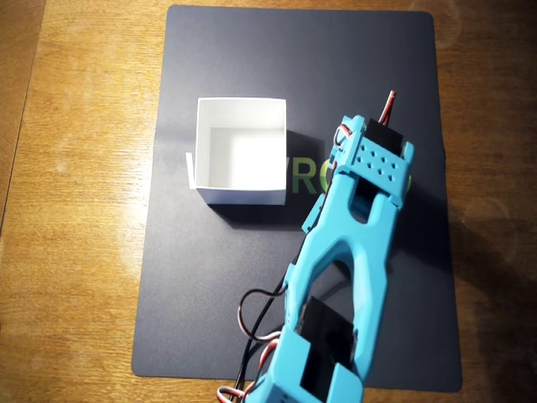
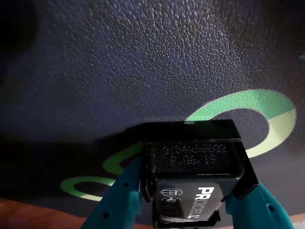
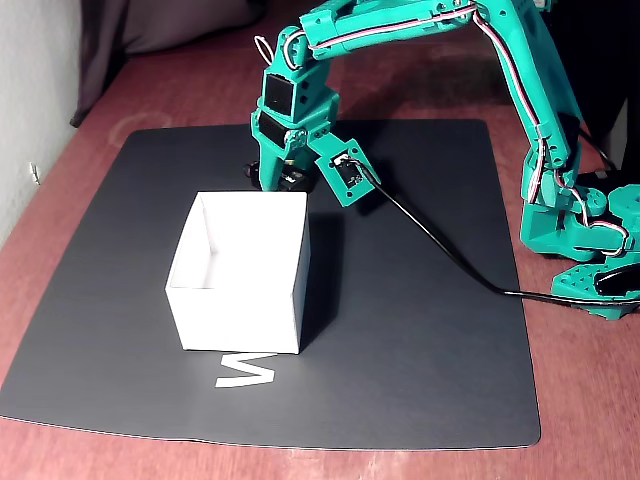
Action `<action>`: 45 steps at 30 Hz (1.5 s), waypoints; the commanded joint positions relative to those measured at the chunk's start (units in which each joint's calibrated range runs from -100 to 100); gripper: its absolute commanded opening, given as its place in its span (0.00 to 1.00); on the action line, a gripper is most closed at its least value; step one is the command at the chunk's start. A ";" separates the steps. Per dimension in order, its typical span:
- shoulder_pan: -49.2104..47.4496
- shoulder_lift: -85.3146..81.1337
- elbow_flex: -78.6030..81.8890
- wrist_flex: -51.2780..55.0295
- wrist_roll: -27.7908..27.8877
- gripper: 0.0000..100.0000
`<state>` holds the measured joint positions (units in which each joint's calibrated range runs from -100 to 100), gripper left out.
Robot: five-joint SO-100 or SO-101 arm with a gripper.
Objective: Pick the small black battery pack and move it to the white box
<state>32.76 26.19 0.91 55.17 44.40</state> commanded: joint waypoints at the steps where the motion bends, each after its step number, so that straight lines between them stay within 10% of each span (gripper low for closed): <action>1: 0.73 0.16 -0.50 1.01 -0.26 0.08; 45: 0.73 -0.28 -0.59 1.10 -0.20 0.01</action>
<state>32.76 26.19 0.82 55.26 44.40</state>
